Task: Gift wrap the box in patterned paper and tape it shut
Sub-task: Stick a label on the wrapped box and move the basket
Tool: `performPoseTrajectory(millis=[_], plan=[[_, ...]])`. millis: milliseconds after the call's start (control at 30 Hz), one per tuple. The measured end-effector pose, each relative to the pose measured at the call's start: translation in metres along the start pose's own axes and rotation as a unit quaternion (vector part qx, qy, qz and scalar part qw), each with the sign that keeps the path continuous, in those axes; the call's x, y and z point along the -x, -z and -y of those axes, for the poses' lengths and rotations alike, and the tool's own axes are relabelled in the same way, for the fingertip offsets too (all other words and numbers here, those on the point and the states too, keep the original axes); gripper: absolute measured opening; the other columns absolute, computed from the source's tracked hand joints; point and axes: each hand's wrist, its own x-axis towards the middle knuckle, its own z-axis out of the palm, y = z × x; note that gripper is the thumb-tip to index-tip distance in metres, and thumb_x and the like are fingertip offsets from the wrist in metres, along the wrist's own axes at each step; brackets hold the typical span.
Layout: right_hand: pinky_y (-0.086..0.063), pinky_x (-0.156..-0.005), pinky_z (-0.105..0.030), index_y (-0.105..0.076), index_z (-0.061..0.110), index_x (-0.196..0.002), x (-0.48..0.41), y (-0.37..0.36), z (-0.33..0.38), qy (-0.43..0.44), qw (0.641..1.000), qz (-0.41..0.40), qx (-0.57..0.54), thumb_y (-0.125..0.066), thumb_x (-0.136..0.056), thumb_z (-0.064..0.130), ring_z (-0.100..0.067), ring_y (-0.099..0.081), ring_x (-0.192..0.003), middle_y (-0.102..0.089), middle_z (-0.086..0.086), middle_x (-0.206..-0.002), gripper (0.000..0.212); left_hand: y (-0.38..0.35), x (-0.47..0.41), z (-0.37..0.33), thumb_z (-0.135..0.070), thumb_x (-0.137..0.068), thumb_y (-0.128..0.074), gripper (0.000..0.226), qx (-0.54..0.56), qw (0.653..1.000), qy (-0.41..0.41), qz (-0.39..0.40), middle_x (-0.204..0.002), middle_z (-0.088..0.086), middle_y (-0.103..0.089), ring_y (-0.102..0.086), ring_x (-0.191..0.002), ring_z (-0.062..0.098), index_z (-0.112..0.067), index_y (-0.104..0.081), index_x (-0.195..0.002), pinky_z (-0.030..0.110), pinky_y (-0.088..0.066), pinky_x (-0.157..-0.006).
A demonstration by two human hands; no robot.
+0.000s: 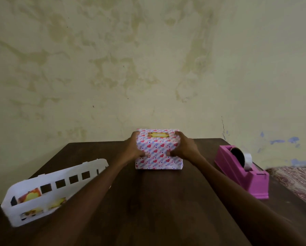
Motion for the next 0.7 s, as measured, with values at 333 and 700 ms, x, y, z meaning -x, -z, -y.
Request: performPoseTrajectory(millis=[333,700], plan=[[-0.047,-0.099,-0.043,-0.024,0.015,-0.149,-0.145,-0.043,-0.015,0.000,0.996,-0.008,-0.084,-0.081,-0.078,0.021,-0.033,-0.053,-0.123,-0.051,-0.014,-0.136,0.091,0.004,-0.141,0.031,-0.022,-0.070,-0.084,0.102,-0.166,0.986,-0.014,-0.014,-0.148,0.012,-0.039,-0.042,-0.132,0.029,-0.013,-0.022,-0.150,0.035,-0.039,-0.102],[-0.042,-0.091,-0.024,-0.027,0.010,-0.148,-0.168,-0.026,-0.011,-0.014,0.990,0.102,-0.101,-0.077,-0.083,0.031,-0.026,-0.056,-0.122,-0.053,-0.011,-0.140,0.084,-0.008,-0.162,0.039,-0.024,-0.073,-0.082,0.103,-0.115,0.991,0.070,-0.012,-0.152,0.008,-0.028,-0.031,-0.139,0.025,-0.021,-0.015,-0.151,0.039,-0.038,-0.109]])
